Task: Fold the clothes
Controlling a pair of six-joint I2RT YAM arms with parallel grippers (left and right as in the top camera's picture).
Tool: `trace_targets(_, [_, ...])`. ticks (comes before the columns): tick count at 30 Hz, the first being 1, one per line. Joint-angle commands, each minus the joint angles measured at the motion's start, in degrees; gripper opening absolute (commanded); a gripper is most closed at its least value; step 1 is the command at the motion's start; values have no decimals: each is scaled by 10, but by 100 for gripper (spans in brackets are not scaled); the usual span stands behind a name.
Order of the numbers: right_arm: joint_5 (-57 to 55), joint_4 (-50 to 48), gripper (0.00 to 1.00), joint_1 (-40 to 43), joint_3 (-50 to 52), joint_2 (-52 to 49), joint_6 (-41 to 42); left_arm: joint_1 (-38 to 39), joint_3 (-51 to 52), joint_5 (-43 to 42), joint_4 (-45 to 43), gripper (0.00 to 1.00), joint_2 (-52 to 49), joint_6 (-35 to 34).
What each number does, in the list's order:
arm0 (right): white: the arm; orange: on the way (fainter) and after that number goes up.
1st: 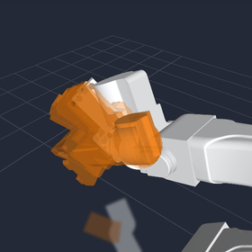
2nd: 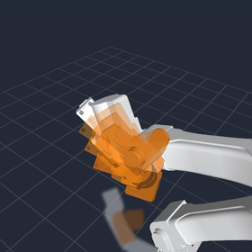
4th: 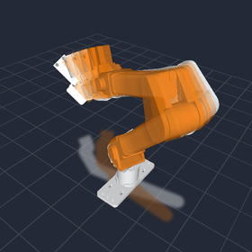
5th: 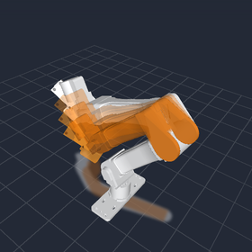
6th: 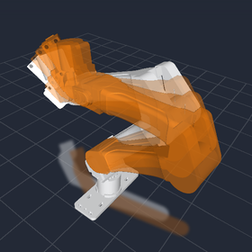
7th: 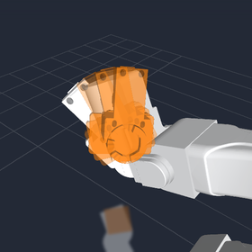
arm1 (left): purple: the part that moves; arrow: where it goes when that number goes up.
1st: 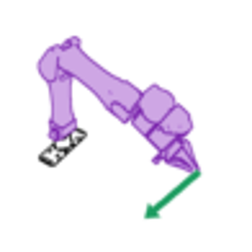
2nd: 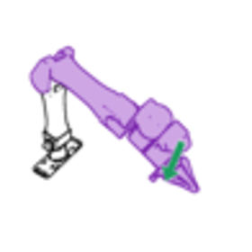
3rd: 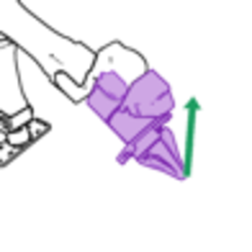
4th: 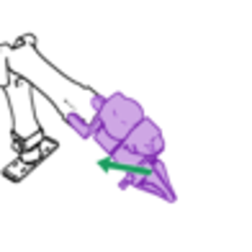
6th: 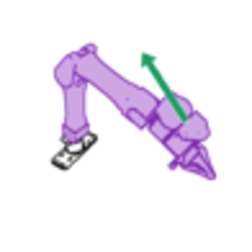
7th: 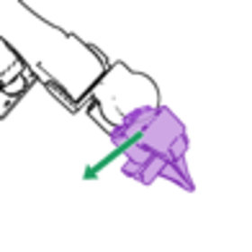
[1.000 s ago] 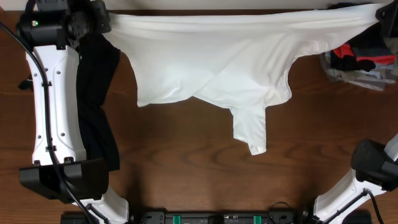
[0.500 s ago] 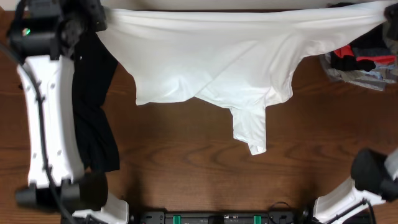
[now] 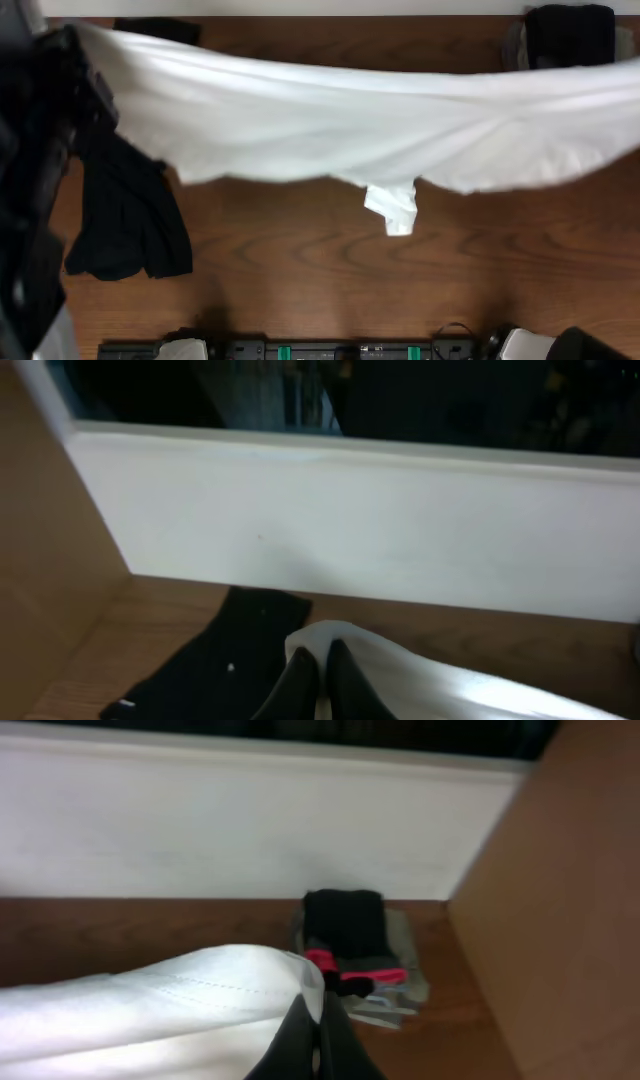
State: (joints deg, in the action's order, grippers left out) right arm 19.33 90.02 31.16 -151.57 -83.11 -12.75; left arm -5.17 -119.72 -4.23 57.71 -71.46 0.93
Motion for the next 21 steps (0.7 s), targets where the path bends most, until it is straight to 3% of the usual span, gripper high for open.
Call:
trace_targets(1, [-16,-2,1,25,-3,7,5,-5,-4,24,1,6,-7,10])
trace_targets(13, [24,3,1,33,-3,-91,-2,-5,-4,24,12,6,-123,10])
trace_targets(21, [23,22,1,-12,-3,-202,-15,-5,-4,24,10,6,-243,10])
